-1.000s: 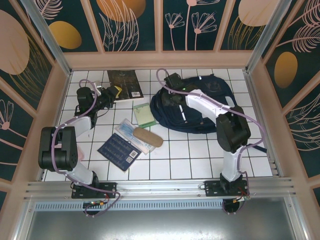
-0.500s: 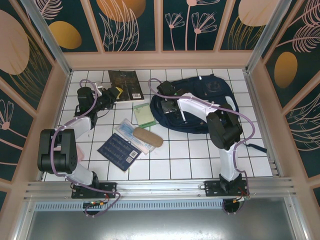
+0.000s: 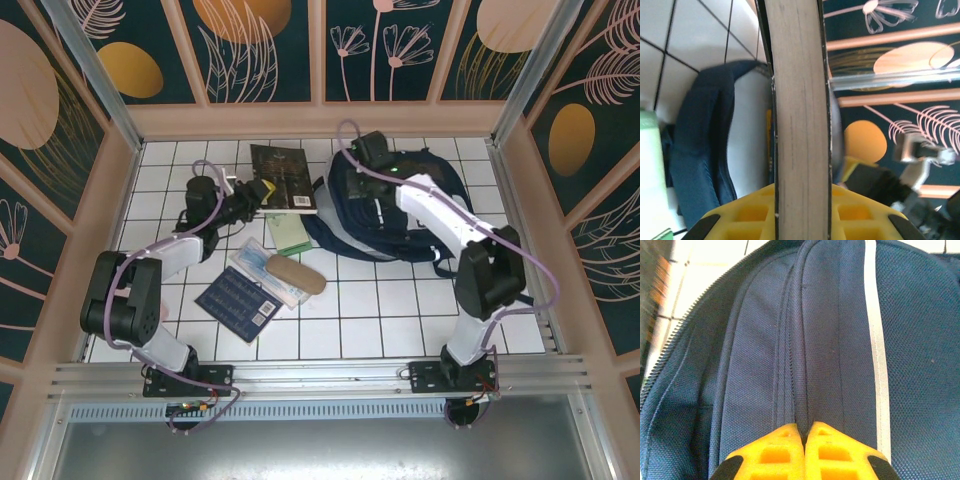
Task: Pack books, pencil case, and school supplies into a backpack
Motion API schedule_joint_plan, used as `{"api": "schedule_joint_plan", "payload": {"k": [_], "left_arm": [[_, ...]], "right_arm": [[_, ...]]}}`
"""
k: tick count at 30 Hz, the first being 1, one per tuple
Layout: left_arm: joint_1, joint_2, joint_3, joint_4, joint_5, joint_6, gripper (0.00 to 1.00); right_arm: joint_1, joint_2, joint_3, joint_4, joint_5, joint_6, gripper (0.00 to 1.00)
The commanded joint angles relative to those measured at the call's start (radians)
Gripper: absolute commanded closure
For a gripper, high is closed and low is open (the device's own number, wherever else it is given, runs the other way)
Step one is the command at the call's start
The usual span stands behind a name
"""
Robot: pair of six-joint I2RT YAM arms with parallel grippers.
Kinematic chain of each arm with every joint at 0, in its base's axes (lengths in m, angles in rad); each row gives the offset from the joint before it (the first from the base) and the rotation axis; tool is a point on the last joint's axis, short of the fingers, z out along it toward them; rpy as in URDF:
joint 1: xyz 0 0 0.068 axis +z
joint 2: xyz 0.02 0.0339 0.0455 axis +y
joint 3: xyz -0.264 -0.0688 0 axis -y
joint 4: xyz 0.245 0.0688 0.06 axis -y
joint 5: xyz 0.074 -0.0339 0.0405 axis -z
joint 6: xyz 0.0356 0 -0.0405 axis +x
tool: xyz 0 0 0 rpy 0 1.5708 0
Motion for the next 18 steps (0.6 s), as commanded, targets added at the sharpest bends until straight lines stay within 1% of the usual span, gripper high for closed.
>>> {"api": "schedule_joint_plan", "payload": {"k": [1,7,9,14,18], "left_arm": [[-0.065,0.048,0.056,0.129,-0.041,-0.023,1.0],[-0.182,0.163,0.138,0.169,-0.098,-0.062,1.0],[-0.222,0.2,0.179,0.169,-0.114,-0.067,1.0],[-0.307,0.315,0.295,0.176,-0.144,-0.089,1.0],[-0.361,0.419,0.417,0.137,-0.157,-0.087,1.0]], "right_arm": [[-0.056,-0.08,0.045,0.056,-0.126,0.017,1.0],[-0.167,-0.163,0.036,0.128,-0.329,0.099,1.0],[-0.192,-0.181,0.033,0.147,-0.373,0.128,1.0],[-0.21,-0.185,0.041,0.153,-0.425,0.16,1.0],[-0.211,-0.19,0.028,0.164,-0.439,0.176,1.0]]}}
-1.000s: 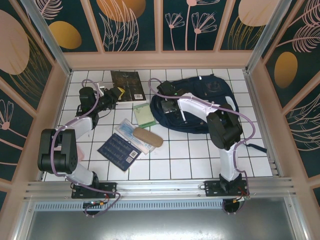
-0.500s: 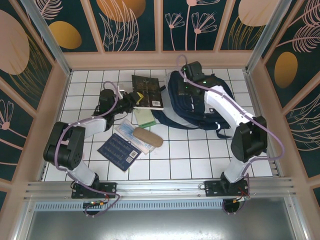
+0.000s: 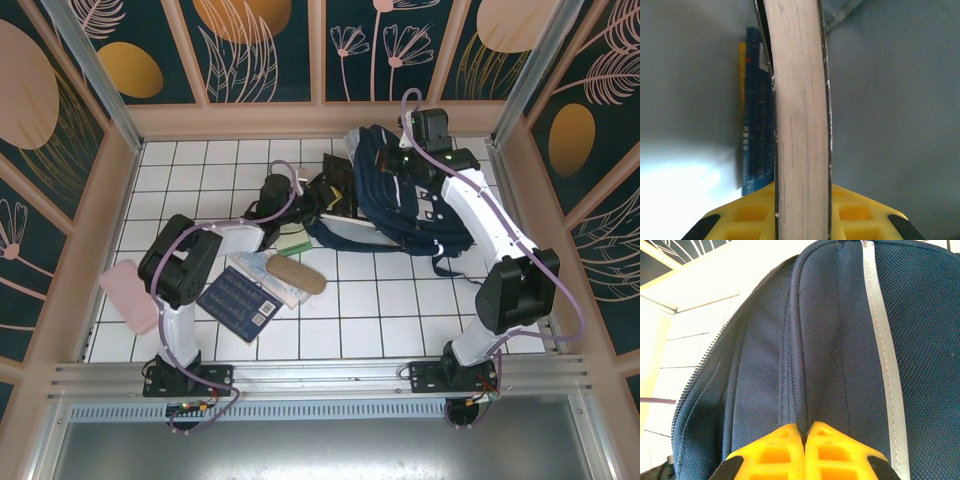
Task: Pack books, pencil case, and school supplies into a backpack
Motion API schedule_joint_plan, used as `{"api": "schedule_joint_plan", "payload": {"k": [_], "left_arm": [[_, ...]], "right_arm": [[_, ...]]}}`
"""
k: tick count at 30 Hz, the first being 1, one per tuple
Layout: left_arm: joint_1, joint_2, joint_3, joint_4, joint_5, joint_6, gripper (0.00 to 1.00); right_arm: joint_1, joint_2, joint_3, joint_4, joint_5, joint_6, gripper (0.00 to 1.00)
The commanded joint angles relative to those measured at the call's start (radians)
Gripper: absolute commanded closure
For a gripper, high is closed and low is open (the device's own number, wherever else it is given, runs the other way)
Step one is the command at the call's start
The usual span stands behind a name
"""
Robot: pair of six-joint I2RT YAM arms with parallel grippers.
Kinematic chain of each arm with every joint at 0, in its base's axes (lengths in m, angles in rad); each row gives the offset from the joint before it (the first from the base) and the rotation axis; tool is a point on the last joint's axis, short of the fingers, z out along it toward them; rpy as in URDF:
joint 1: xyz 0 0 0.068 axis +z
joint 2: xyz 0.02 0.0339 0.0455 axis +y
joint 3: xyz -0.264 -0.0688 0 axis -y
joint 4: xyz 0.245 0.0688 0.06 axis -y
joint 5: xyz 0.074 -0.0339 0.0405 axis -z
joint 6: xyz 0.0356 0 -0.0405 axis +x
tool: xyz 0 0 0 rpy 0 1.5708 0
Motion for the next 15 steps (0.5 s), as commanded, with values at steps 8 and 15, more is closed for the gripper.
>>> {"api": "schedule_joint_plan", "payload": {"k": [8,15], "left_arm": [[-0.116,0.251,0.381,-0.125,-0.054,0.044,1.0],[-0.187,0.362,0.617,-0.428,-0.122,0.139,1.0]], "right_arm": [[0.004,-0.071,0.008,0.161,-0.089,0.056,1.0],[0.004,-0.074,-0.015,0.176,-0.089,0.062,1.0]]}}
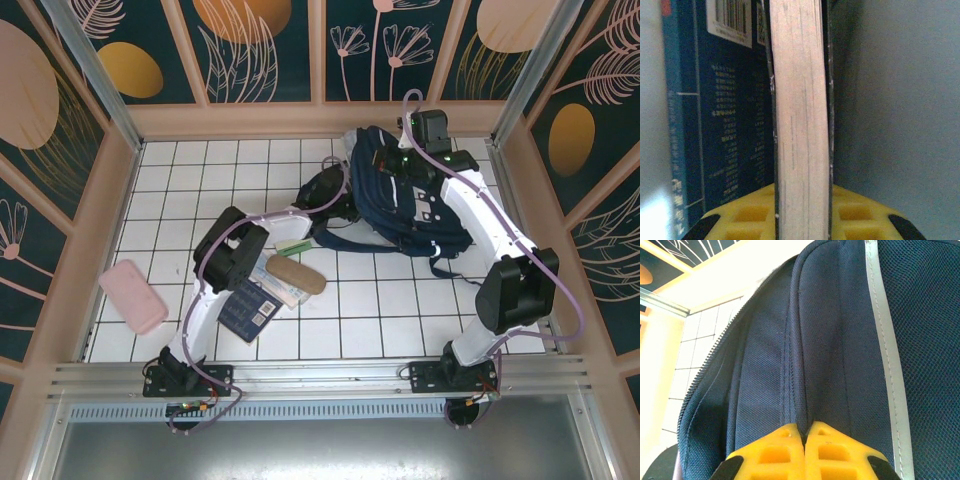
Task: Pack books, pencil case, and school supplies into a backpack
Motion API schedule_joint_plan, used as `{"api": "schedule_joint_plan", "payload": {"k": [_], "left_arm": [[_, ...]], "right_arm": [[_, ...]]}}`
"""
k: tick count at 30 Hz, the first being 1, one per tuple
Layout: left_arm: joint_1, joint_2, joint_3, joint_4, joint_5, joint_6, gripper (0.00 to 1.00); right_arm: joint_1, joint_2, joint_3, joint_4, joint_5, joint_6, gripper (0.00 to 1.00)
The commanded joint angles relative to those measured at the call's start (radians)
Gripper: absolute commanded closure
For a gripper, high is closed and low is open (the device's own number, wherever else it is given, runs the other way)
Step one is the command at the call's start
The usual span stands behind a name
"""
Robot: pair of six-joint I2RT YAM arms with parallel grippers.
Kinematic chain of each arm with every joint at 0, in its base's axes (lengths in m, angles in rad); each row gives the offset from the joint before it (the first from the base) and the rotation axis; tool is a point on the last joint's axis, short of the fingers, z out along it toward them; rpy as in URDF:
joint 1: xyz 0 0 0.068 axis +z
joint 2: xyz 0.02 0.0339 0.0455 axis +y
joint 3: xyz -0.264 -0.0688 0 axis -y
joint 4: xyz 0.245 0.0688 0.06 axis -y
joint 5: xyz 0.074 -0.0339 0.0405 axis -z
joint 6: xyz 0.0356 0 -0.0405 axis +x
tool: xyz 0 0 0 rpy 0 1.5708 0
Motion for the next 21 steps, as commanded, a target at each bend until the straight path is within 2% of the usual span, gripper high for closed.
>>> {"api": "schedule_joint_plan", "payload": {"k": [1,4,5,6,9,17,21], "left_arm": [[-0.034,0.043,0.149,-0.199,-0.034,0.091,0.95],[-0.045,0.077,0.223,-0.318,-0.036,0.13,0.82],[-0.048,0.076,0.225,-0.328,-0.036,0.138,0.74],[-0.048,0.069,0.222,-0.34,-0.038,0.144,0.63],[-0.048,0.03,0.21,-0.392,-0.07,0.189,0.47],[-0.047,-0.124,0.159,-0.523,-0.177,0.304,0.19],[-0.04,-0.192,0.119,-0.584,-0.219,0.336,0.12]], "right_arm": [[0.004,-0.075,0.005,0.146,-0.051,0.02,1.0],[0.002,-0.074,-0.001,0.146,-0.044,0.02,1.0],[0.003,-0.076,-0.002,0.146,-0.044,0.02,1.0],[0.0,-0.075,-0.005,0.146,-0.043,0.017,1.0],[-0.003,-0.076,-0.013,0.144,-0.04,0.014,1.0],[-0.024,-0.078,-0.04,0.144,-0.037,0.002,1.0],[-0.027,-0.078,-0.065,0.152,-0.035,-0.002,1.0]]}}
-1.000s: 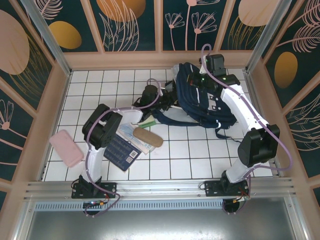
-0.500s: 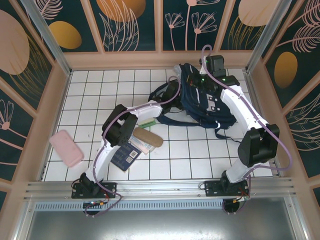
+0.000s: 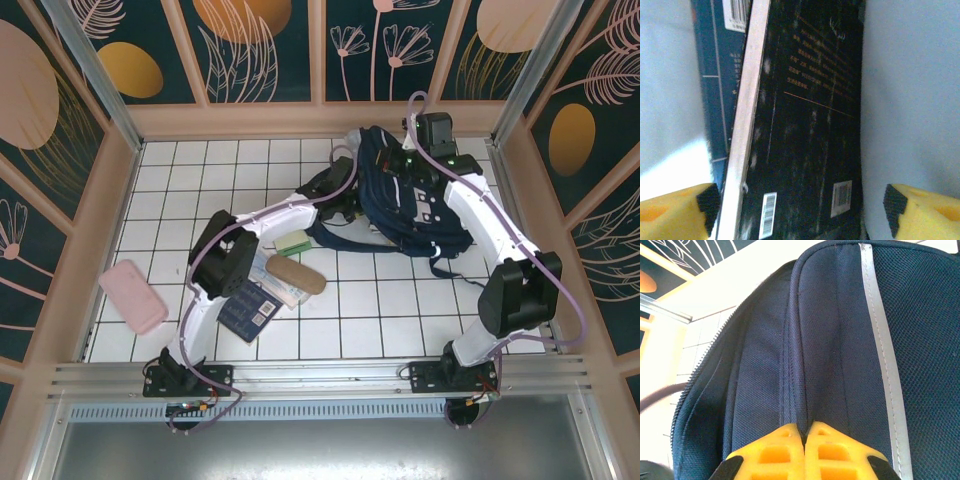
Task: Pack books, pencil case, and school supplies into a backpack
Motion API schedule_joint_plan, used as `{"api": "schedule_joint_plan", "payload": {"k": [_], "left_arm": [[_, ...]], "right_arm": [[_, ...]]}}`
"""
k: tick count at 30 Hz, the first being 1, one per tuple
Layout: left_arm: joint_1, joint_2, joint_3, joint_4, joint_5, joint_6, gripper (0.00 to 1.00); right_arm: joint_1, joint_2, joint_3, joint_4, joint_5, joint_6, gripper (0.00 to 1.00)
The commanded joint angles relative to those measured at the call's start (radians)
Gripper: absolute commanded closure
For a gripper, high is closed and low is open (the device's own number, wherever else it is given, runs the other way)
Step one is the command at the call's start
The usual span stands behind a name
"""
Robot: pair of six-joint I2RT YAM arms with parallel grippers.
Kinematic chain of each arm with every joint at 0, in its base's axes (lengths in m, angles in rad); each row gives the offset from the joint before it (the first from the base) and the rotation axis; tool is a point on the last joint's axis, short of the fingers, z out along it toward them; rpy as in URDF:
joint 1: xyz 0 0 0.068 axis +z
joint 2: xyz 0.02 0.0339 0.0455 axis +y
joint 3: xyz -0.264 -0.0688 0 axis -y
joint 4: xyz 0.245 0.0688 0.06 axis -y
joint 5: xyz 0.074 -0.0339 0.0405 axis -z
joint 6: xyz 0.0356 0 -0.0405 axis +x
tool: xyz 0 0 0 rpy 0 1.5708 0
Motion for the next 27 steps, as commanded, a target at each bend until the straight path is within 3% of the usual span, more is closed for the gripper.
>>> {"api": "schedule_joint_plan", "payload": {"k": [1,12,20,22,24,27], "left_arm": [[-0.001,-0.103,-0.034,-0.083,-0.059,0.064,0.12],[0.161,-0.414,-0.447,-0.062,-0.159,0.016,0.12],[0.27,-0.605,-0.612,-0.126,-0.21,0.025,0.13],[0.288,-0.648,-0.654,-0.15,-0.223,0.019,0.15],[0.302,-0.69,-0.698,-0.189,-0.239,0.005,0.2],[0.308,-0.745,-0.756,-0.26,-0.26,-0.026,0.32]], "right_arm": [[-0.005,-0.05,-0.018,0.105,-0.028,-0.005,1.0],[0.029,-0.043,-0.13,0.146,0.002,-0.017,1.0],[0.102,-0.01,-0.17,0.172,0.048,-0.029,1.0],[0.119,-0.002,-0.167,0.172,0.058,-0.035,0.9],[0.14,0.004,-0.161,0.172,0.075,-0.04,0.7],[0.167,0.014,-0.151,0.173,0.096,-0.042,0.56]]}}
